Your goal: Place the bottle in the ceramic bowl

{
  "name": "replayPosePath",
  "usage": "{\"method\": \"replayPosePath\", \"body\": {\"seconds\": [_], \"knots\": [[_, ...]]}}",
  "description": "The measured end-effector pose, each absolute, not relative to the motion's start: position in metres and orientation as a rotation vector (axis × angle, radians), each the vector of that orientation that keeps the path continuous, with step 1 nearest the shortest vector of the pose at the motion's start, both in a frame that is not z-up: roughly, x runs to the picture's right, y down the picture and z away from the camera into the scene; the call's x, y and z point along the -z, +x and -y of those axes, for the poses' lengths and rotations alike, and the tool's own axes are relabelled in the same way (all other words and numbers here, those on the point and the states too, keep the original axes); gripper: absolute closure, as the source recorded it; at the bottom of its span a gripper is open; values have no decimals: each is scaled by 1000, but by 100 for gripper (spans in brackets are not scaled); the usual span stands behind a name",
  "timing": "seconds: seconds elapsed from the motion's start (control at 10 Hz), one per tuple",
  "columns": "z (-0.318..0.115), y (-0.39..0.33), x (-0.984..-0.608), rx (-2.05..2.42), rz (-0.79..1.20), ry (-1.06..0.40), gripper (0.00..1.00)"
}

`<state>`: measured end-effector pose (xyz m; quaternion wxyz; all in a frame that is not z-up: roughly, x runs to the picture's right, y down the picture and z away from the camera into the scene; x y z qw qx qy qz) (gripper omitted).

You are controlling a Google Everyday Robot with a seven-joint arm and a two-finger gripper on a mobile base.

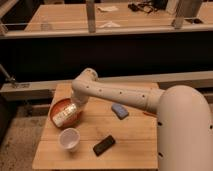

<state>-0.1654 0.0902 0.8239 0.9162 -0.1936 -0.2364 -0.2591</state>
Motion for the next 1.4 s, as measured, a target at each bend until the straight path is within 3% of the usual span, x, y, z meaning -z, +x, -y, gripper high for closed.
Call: {"method": "replayPosePath", "body": {"seconds": [0.3,1.1,1.4], "knots": [[-90,-166,-823,534,484,-397,71],[-90,-166,-822,535,478,-394,71],[-89,-165,-822,534,474,-391,78]]}}
